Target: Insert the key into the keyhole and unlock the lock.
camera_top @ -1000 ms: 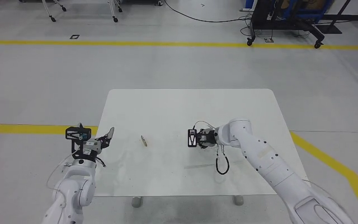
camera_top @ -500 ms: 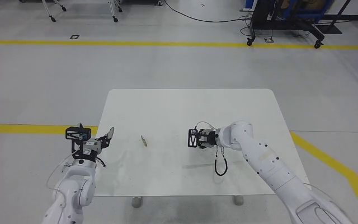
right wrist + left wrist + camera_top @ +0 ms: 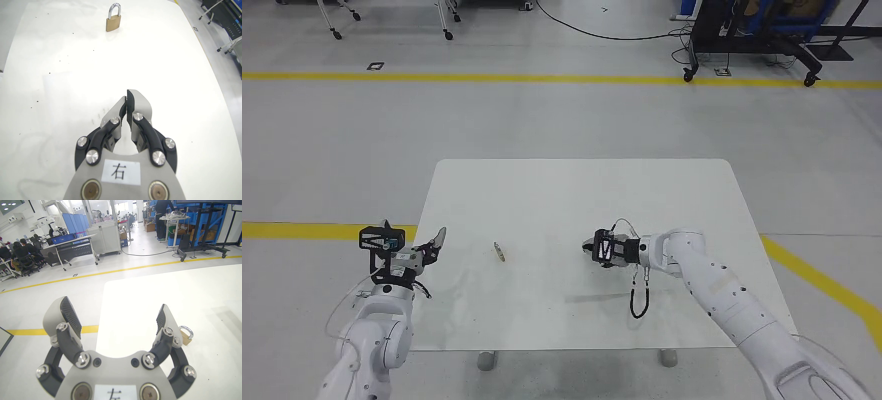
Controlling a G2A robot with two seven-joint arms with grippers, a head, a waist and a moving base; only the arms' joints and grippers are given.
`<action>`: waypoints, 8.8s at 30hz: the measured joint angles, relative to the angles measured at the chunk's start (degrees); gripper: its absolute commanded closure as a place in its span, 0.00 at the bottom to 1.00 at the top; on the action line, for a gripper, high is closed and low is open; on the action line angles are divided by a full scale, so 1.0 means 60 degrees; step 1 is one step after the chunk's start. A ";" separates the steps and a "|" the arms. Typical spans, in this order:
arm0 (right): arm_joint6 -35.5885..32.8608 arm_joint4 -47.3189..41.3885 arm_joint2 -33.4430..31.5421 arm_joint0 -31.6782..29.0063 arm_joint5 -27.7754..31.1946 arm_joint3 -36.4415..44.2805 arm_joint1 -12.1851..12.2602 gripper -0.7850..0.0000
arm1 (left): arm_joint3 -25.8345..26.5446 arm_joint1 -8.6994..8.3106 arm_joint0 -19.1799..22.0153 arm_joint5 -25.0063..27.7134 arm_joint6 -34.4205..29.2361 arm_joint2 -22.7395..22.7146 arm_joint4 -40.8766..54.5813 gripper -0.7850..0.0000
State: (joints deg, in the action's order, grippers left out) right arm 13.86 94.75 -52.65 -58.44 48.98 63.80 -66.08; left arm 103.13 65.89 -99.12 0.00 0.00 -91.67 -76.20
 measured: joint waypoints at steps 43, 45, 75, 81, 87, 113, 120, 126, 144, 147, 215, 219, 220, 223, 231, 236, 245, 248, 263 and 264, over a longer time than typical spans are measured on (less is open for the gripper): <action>0.5802 -0.2242 0.1063 0.1223 0.1106 -0.4525 -0.0697 1.00 | 0.0086 0.0073 0.2234 0.3235 -0.2628 0.2216 0.0119 0.00; 0.5802 -0.2242 0.1063 0.1223 0.1106 -0.4525 -0.0696 1.00 | -0.0238 0.0144 0.2901 0.3634 -0.3207 0.2782 0.0395 0.00; 0.5802 -0.2242 0.1063 0.1223 0.1106 -0.4525 -0.0696 1.00 | -0.4337 0.1119 0.6350 0.2159 -0.3333 0.6242 0.0150 0.00; 0.5802 -0.2242 0.1063 0.1223 0.1106 -0.4525 -0.0696 1.00 | -0.2854 0.0745 0.5496 0.2993 -0.2517 0.4669 0.0753 0.00; 0.5391 -0.3144 0.0780 0.0952 0.1401 -0.3970 -0.0674 1.00 | -0.1039 0.0268 0.3617 0.4394 -0.1529 0.2434 0.1280 0.00; 0.2199 -1.0846 0.2453 0.0321 0.1504 -0.1850 -0.0798 1.00 | -0.1126 0.0177 0.2827 0.6085 -0.3578 0.2431 1.1302 0.00; -0.1284 -1.6392 0.2942 0.0593 0.1504 -0.1416 -0.0764 1.00 | -0.1910 0.0047 0.3520 0.4397 -0.6688 0.2718 1.3780 0.00; -0.4396 -1.9481 0.2297 0.0523 0.1504 -0.1597 -0.0705 1.00 | -0.2147 0.0025 0.3921 0.4392 -0.7747 0.2909 1.4365 0.02; -1.0069 -2.2339 0.0867 0.0349 0.1504 -0.2452 -0.1460 1.00 | -0.2385 0.0166 0.4325 0.5850 -0.6092 0.3974 1.1891 0.54; -1.0023 -2.2235 0.0855 0.0339 0.1504 -0.2482 -0.1542 1.00 | -0.2498 0.0180 0.4408 0.5783 -0.6097 0.4101 1.1887 0.65; -1.0026 -2.1478 0.0079 0.0058 0.1504 -0.2479 -0.1777 0.00 | -0.2877 0.0219 0.4813 0.5075 -0.5396 0.4691 1.1770 1.00; -1.0026 -2.1580 0.0089 0.0041 0.1504 -0.2403 -0.1754 0.00 | -0.2842 0.0227 0.4769 0.5155 -0.5329 0.4682 1.2061 1.00; -1.0026 -2.1574 0.0090 0.0041 0.1504 -0.2386 -0.1746 0.00 | -0.2827 0.0227 0.4752 0.5182 -0.5325 0.4656 1.2227 1.00; -1.0026 -2.1639 0.0036 0.0022 0.1504 -0.2384 -0.1724 0.00 | -0.2611 0.0200 0.4665 0.5314 -0.5174 0.4339 1.2850 1.00; -1.0025 -2.1644 0.0033 0.0022 0.1504 -0.2387 -0.1725 0.00 | -0.2265 0.0162 0.4450 0.5338 -0.4747 0.3921 1.3414 1.00; -1.0025 -2.1644 0.0033 0.0022 0.1504 -0.2387 -0.1725 0.00 | -0.2297 0.0158 0.4446 0.5310 -0.4729 0.3902 1.3387 1.00; -1.0064 -1.8323 -0.0291 0.0323 0.0284 -0.2685 -0.1335 0.00 | -0.2384 -0.0060 0.4639 0.4369 -0.6773 0.3711 1.2046 1.00; -1.1020 -1.8628 -0.0530 0.0094 -0.0095 -0.2183 -0.1141 0.24 | -0.2480 -0.0076 0.4835 0.4127 -0.7760 0.3952 1.2255 1.00; -1.2810 -2.0170 -0.0769 -0.0603 -0.1283 -0.0720 -0.0705 0.71 | -0.3060 -0.0044 0.5478 0.3502 -0.9172 0.4743 1.2642 1.00; -1.2812 -2.0207 -0.0766 -0.0597 -0.1284 -0.0738 -0.0698 0.71 | -0.3057 -0.0046 0.5483 0.3486 -0.9164 0.4768 1.2614 1.00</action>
State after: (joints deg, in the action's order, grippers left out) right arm -63.01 -26.50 -57.25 -62.03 41.27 59.37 -70.27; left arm 84.79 65.62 -66.23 20.91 -54.98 -63.06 -0.52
